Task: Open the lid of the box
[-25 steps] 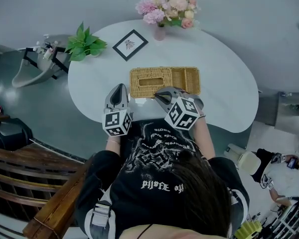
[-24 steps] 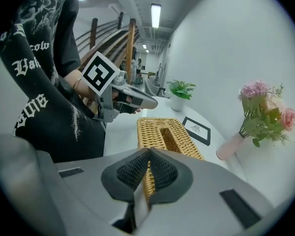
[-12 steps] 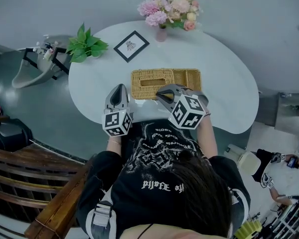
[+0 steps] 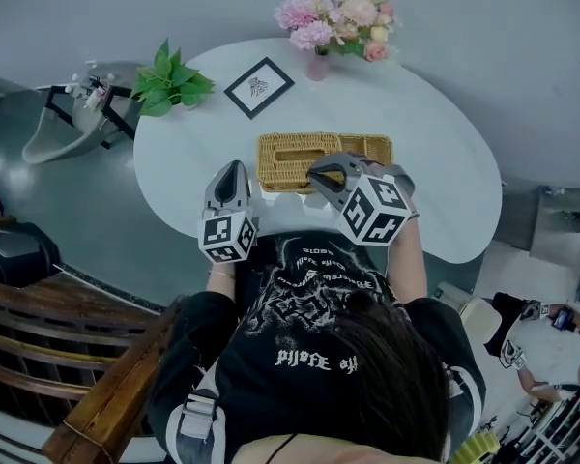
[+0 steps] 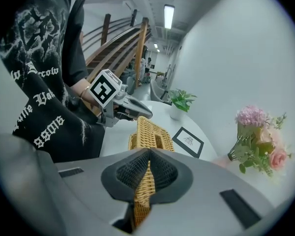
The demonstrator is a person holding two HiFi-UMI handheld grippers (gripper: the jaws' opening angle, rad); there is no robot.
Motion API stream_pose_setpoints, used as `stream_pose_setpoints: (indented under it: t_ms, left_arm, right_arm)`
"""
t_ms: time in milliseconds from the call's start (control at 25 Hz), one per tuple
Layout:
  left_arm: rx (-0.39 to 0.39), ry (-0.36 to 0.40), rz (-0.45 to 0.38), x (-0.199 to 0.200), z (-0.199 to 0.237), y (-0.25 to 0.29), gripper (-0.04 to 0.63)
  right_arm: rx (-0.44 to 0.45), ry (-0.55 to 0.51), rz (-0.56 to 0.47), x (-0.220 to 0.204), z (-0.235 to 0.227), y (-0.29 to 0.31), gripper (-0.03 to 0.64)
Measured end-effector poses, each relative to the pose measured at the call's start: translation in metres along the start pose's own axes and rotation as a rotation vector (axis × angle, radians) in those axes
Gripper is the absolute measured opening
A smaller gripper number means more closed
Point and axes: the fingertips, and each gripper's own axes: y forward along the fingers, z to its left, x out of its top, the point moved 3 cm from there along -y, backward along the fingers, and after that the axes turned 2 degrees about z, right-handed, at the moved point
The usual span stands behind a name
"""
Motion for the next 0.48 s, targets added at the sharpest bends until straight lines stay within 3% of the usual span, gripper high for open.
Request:
stream_pose_setpoints:
  t_ms: [480]
  left_arm:
    - [-0.003,0.007,-0.007,0.002,-0.002,-0.001,0.025]
  right_arm:
    - [-0.048,-0.093,0.002,0.015,-0.028,-0.013,0.035]
